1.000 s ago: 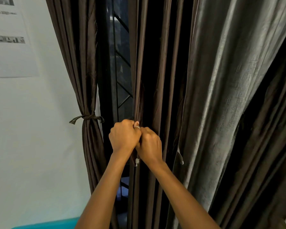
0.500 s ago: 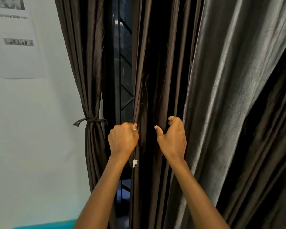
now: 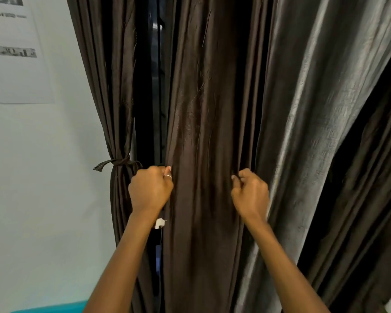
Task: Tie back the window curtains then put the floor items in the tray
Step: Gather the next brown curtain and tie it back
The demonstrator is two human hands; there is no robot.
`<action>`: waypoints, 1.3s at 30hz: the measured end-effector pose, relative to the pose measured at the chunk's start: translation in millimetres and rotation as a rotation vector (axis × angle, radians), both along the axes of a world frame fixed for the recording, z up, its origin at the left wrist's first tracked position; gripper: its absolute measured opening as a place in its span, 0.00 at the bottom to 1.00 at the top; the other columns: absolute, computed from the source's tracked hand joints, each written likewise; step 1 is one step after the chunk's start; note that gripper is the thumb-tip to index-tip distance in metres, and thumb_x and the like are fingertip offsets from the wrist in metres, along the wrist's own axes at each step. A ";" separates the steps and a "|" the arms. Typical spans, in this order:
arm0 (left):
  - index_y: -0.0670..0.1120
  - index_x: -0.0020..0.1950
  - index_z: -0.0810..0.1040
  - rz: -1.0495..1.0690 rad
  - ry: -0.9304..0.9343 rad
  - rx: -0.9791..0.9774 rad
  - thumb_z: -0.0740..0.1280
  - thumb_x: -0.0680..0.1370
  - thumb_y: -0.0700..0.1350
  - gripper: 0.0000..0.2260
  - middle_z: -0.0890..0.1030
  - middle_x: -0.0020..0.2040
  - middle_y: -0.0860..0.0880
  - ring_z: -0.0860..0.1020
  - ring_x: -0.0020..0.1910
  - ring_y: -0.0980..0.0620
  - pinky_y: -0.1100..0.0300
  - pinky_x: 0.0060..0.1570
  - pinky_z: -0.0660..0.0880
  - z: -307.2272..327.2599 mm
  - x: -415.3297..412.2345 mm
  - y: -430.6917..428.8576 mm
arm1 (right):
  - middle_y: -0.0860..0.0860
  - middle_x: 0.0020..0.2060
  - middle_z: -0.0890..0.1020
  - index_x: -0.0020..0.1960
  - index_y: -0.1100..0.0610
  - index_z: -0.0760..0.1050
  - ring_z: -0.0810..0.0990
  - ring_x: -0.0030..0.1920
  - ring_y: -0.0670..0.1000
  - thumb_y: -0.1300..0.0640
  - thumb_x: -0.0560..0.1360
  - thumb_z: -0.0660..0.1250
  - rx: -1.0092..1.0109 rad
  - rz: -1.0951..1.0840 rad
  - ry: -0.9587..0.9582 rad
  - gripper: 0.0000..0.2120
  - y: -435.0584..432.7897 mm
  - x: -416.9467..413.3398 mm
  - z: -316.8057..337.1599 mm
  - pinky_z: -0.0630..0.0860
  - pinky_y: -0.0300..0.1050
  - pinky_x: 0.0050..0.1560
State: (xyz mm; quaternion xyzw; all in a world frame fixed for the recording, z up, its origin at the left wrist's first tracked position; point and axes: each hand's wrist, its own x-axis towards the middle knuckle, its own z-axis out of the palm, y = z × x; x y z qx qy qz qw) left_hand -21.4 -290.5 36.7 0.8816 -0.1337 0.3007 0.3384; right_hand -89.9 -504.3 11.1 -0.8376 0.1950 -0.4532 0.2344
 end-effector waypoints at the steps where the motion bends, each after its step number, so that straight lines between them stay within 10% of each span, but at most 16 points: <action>1: 0.47 0.33 0.78 -0.020 -0.008 0.014 0.63 0.82 0.52 0.19 0.73 0.27 0.51 0.78 0.32 0.43 0.57 0.34 0.69 -1.1 -4.3 -6.4 | 0.50 0.36 0.80 0.43 0.54 0.75 0.81 0.39 0.56 0.57 0.78 0.68 -0.035 0.038 -0.017 0.05 11.6 -1.7 -2.0 0.74 0.44 0.34; 17: 0.53 0.31 0.70 -0.381 0.080 0.069 0.61 0.81 0.48 0.17 0.75 0.30 0.52 0.77 0.32 0.49 0.53 0.36 0.75 -0.6 -6.2 -24.6 | 0.49 0.39 0.79 0.45 0.55 0.77 0.77 0.35 0.49 0.57 0.80 0.65 -0.038 0.316 -0.035 0.06 73.2 16.2 -8.6 0.70 0.46 0.32; 24: 0.47 0.27 0.71 -0.254 0.089 0.030 0.60 0.76 0.68 0.29 0.71 0.21 0.52 0.74 0.24 0.54 0.58 0.29 0.73 11.8 -12.9 -34.4 | 0.51 0.36 0.79 0.47 0.59 0.78 0.77 0.33 0.50 0.56 0.81 0.64 -0.025 0.309 -0.055 0.08 80.4 18.9 -10.2 0.63 0.40 0.32; 39: 0.45 0.32 0.74 -0.165 0.147 0.162 0.66 0.79 0.49 0.16 0.76 0.30 0.47 0.81 0.37 0.43 0.49 0.40 0.81 35.7 -18.8 -40.9 | 0.50 0.37 0.81 0.46 0.57 0.81 0.79 0.36 0.50 0.64 0.76 0.66 -0.042 0.368 -0.005 0.06 76.0 13.5 -11.2 0.74 0.47 0.34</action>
